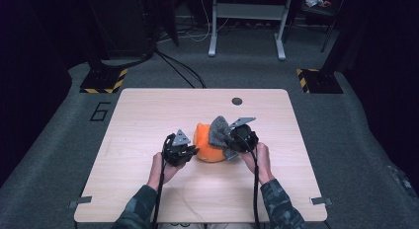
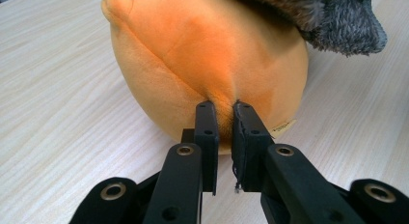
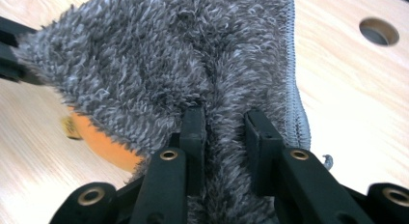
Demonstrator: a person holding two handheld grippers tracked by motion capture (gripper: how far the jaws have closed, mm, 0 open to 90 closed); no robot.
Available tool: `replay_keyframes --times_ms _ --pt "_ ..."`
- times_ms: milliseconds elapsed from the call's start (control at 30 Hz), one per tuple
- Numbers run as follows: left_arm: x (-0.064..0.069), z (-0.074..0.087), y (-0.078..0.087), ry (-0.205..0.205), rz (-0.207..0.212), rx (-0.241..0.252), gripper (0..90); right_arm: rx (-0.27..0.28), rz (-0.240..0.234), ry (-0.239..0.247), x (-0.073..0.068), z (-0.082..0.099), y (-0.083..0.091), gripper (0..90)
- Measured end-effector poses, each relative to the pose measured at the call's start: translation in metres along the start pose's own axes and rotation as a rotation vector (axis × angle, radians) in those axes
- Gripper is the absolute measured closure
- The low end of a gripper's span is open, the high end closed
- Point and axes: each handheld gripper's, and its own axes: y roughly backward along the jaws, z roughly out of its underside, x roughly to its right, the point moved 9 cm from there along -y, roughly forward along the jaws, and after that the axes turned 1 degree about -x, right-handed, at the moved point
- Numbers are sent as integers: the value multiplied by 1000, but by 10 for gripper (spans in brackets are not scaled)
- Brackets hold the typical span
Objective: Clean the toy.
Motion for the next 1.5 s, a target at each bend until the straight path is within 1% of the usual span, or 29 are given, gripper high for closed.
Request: replay_keyframes --times_ms 133,200,233,433,533,567,600,633,700,800,867,900,1000,1067,1133,1167,1267,1300,1333,1367,1400,1433,1467,1500 --pt "0 0 0 -6 -3 -1 820 -14 1 -36 8 10 -3 723" --pt "-1 0 0 -5 -4 0 820 -23 3 -41 12 14 -5 723" --pt "-1 0 0 -3 -4 1 820 -31 0 -57 14 16 -6 723" --pt "-1 0 0 0 -6 2 820 -68 18 -79 24 30 -13 723" --pt "-1 0 0 1 -6 4 820 -122 25 -94 30 41 -20 723" --pt "-1 0 0 0 -9 2 820 -132 33 -102 32 43 -21 722" --pt "-1 0 0 2 -2 -1 820 -147 27 -110 33 46 -23 722" --pt "-2 1 0 -2 -4 -3 820 -146 38 -116 36 47 -24 722" --pt "-2 1 1 -3 -5 -3 819 -143 37 -123 38 48 -21 722" --pt "-2 1 1 -7 -7 -4 820 -108 60 -119 41 43 -13 722" --pt "-2 1 1 -6 -6 -4 820 -89 59 -114 40 38 -7 722" --pt "-2 1 1 -6 -6 -4 820 -75 59 -120 37 32 -2 722" --pt "-2 1 0 -7 -11 1 820 -32 62 -81 31 18 6 721" --pt "-2 1 0 -8 -11 1 819 -10 57 -56 23 7 11 721" --pt "-2 1 0 -8 -10 0 819 11 49 -23 11 -4 14 721" --pt "-2 1 0 -7 -10 1 820 17 39 -7 6 -8 15 721" --pt "-2 1 0 -7 -10 3 819 19 26 17 -6 -16 12 720" --pt "-2 1 0 -7 -10 -1 819 16 18 35 -9 -18 10 720" --pt "-2 1 0 -8 -11 -1 819 9 19 26 -11 -18 9 720" --pt "-2 1 0 -1 -13 1 819 5 16 33 -13 -18 7 720" --pt "-3 2 1 -2 -10 -3 819 -1 10 27 -14 -17 5 720" --pt "-3 2 1 2 -8 -2 819 3 12 30 -14 -17 3 720" --pt "-3 3 0 0 -13 2 819 -3 10 23 -14 -16 2 720" --pt "-3 4 0 7 -3 -3 819 -3 6 20 -13 -15 1 720"
